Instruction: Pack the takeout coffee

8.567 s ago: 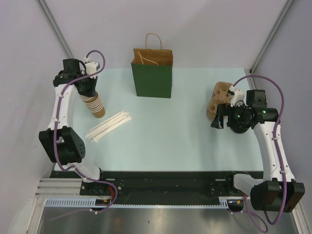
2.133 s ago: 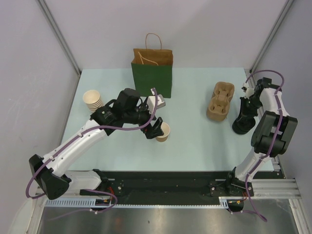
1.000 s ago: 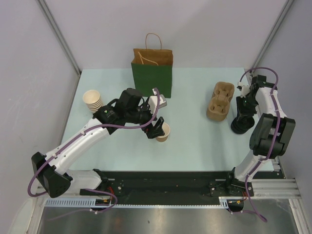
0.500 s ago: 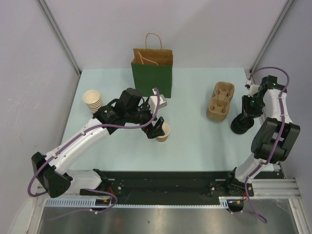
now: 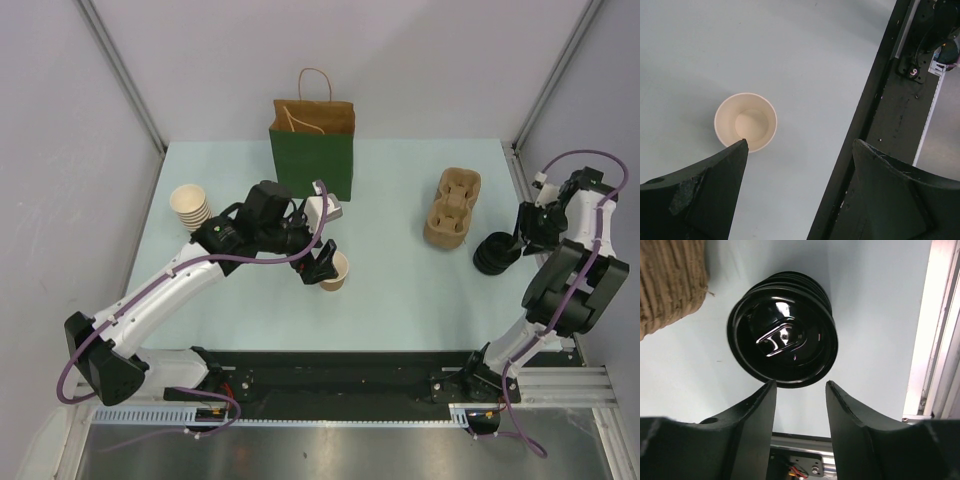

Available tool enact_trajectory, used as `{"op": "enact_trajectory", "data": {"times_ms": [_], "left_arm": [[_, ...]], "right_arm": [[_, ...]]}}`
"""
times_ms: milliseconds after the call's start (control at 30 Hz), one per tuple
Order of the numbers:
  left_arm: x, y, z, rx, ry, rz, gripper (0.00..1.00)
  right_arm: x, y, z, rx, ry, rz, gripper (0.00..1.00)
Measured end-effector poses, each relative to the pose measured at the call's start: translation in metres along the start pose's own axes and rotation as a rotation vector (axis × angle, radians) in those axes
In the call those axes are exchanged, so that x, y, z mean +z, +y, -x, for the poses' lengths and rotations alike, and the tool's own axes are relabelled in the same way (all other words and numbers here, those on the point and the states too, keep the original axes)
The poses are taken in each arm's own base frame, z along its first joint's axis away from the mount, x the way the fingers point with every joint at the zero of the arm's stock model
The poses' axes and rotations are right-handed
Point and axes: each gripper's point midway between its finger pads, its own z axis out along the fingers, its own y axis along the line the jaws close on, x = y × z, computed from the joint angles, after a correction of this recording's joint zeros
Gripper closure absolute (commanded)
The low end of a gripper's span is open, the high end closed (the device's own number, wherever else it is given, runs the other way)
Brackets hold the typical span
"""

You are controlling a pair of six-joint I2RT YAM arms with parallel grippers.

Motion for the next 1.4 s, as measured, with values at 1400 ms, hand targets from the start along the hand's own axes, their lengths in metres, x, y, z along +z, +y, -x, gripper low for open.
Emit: {"op": "enact_trajectory", "data": {"times_ms": [1400], "left_arm": [[0.0,0.0,0.003,0.005,-0.01,0.001,0.09]], "right_arm": [[0.034,-0.025,0.012,0.094,0.038,-0.019,0.71]]}}
